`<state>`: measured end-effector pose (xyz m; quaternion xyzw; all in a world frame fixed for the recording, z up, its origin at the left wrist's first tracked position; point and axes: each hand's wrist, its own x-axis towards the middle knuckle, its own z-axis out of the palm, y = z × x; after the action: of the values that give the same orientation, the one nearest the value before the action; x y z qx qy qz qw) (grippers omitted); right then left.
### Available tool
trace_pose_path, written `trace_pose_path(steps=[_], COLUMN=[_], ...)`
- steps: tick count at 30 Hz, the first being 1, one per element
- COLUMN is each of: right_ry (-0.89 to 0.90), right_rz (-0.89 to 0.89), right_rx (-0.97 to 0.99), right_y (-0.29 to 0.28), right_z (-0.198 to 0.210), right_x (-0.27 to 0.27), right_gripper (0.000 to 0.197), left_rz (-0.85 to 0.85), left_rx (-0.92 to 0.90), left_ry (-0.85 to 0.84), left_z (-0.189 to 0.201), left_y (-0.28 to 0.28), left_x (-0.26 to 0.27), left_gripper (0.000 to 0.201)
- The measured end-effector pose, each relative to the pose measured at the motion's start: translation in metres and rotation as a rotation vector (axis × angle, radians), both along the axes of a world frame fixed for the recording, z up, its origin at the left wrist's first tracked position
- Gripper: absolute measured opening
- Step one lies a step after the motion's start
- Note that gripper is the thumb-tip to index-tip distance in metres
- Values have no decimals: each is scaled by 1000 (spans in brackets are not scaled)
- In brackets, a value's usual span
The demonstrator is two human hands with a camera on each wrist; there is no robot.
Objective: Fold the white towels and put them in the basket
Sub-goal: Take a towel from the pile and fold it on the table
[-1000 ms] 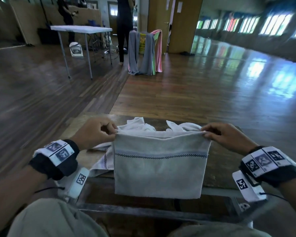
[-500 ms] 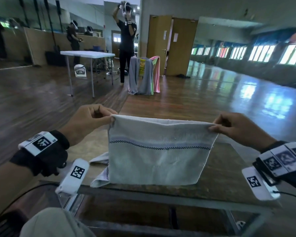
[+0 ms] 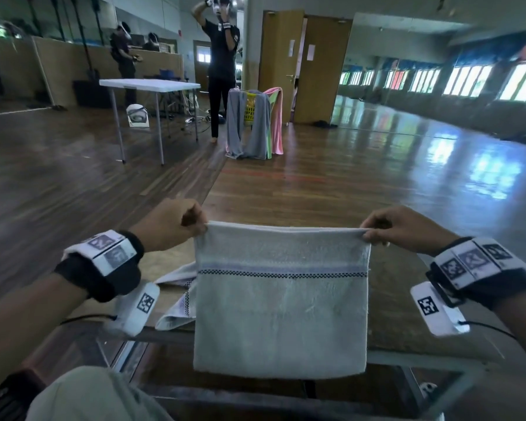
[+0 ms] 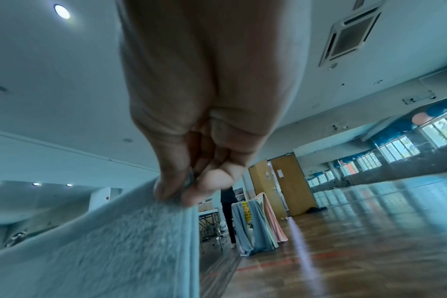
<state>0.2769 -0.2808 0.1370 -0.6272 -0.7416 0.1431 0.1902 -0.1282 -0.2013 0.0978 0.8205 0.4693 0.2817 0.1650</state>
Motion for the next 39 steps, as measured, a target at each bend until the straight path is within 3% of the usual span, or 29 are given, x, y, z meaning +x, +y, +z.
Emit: trace_pose_path(steps=[6,9,13,15,18,21,28,33,39], right_ry=[-3,71,51,52,19,-7,18,5,-23], right_rz=[-163,-137,-55,-3,67,83,-12,-57,-23], right_rx=[427,504,292,113,-138,-269,-280,-209,-246], right_y=[21,14,-7,-17,-27,-25,-5,14,20], right_z=[16,18,-6,-26,-64,-110,-174,-183,-185], right_x=[-3,-4,3,7,4,3,6,2,-3], right_gripper=[11,14,11,12,10,8,6,4,11], left_rz=[77,32,-33,-126,-225,-308,-234,-271,-311], left_rx=[202,322,299,124,-106,-260,-300,-316,-292], left_ry=[-154,-192,-49,81,288,379,321,373,313], left_z=[28,33,17,-3,-41,-84,-150,-182,-211], left_y=[28,24,-2,-15,-27,-32,-14,-16,-26], left_x=[16,12,-4,-15,-22,-15,-8,3,2], left_gripper=[15,15,21,13,17,4,10,8,13])
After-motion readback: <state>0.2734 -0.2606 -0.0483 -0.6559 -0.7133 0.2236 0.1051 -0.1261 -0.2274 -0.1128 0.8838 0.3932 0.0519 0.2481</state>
